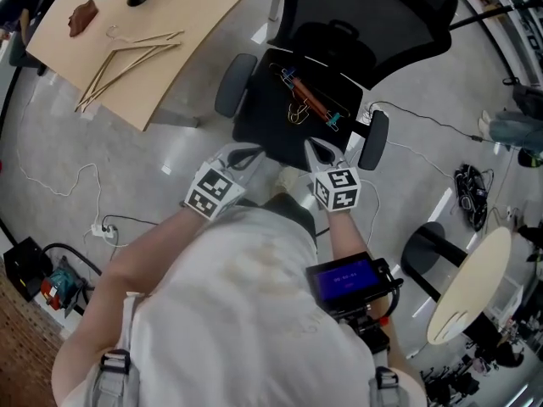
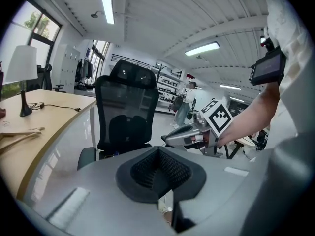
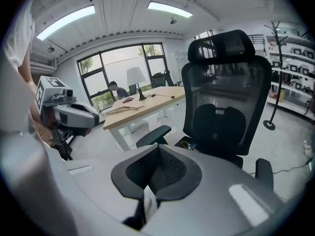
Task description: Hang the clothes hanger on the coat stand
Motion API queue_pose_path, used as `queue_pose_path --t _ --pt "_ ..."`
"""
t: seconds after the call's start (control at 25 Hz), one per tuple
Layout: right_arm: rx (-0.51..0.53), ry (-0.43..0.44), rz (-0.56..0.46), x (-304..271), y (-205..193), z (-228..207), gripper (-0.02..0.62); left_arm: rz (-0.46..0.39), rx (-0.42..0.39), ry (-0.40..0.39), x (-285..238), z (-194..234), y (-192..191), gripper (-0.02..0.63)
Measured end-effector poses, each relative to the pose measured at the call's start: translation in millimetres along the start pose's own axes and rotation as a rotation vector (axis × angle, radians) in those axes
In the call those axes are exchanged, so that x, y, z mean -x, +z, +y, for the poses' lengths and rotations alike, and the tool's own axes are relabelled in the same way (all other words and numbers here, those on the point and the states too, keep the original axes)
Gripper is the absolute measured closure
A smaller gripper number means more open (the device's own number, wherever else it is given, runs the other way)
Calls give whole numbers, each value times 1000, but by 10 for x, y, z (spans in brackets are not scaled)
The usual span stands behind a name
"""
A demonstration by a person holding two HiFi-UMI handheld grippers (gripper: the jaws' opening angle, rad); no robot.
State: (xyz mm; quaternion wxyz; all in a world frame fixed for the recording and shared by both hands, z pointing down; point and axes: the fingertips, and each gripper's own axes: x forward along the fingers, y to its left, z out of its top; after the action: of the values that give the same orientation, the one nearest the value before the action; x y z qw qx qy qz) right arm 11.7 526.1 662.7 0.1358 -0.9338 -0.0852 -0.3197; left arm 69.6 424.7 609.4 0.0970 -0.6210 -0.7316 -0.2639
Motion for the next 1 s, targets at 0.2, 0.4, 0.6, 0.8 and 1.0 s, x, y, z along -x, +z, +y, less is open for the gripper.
queue_pose_path --t 0.2,0.4,0.6,0.8,1.0 --pt "20 14 109 -312 -266 -550 581 45 50 59 -362 -4 45 604" --pt "4 21 200 -648 -575 -1034 581 80 81 98 -693 -126 88 604" --pt "42 14 300 -1016 -870 -1361 581 103 139 145 -941 -147 27 604" --pt "97 14 369 -1362 -1106 -1672 580 118 202 203 -1092 -47 -145 604" --pt "145 -11 399 -1598 -1251 -1979 561 114 233 236 -1230 12 -241 604"
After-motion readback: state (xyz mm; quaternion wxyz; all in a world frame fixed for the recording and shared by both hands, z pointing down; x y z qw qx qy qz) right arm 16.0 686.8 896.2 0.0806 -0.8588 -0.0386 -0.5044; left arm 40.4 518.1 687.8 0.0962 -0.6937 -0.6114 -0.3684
